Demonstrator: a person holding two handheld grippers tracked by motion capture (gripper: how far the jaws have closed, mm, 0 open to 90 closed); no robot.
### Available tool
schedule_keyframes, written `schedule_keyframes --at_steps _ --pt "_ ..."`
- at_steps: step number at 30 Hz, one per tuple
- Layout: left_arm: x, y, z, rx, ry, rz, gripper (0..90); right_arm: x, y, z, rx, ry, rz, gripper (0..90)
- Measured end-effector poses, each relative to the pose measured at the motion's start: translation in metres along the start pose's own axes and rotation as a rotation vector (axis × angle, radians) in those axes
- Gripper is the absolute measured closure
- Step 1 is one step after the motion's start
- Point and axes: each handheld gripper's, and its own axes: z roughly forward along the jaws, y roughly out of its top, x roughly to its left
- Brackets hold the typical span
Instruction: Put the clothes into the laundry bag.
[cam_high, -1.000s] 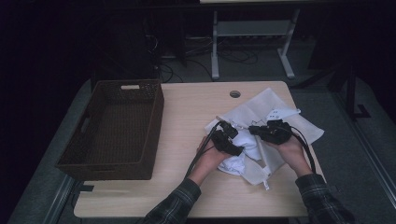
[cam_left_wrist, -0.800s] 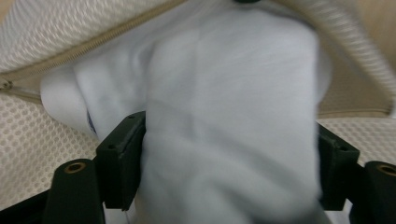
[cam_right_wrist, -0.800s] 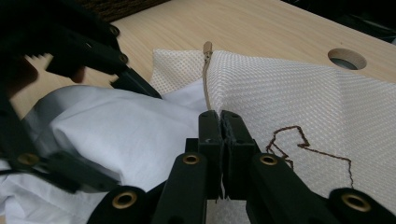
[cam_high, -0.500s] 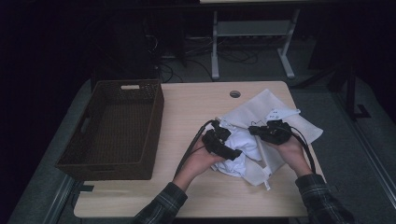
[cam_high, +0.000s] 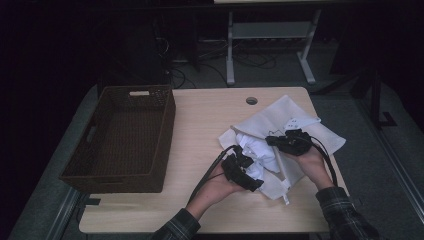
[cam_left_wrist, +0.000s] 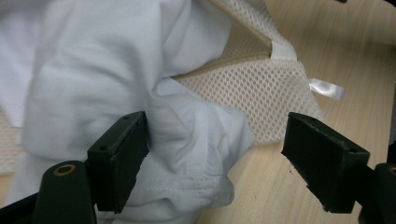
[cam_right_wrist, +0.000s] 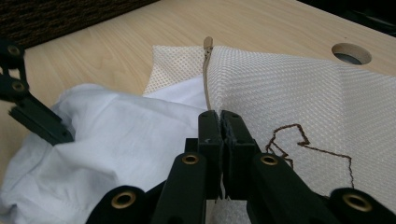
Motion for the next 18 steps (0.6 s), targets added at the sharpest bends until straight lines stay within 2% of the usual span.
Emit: schedule_keyframes --at_steps 2,11,15,18 --pt "0.000 -0.003 0.006 0.006 -0.004 -0.007 21.1 0.000 0.000 0.001 0.001 0.001 0.001 86.5" --pt "0.002 -0.012 0.023 0.047 -0.006 0.008 22.4 0.001 -0.001 0.003 0.010 0.003 -0.005 86.2" --pt "0.003 -0.015 0.025 0.045 0.010 0.024 28.4 0.002 -0.002 0.005 0.016 0.006 -0.004 85.5" --pt "0.007 -0.017 0.024 0.034 0.024 0.030 37.9 0.002 -0.003 0.005 0.018 0.009 -0.001 84.7"
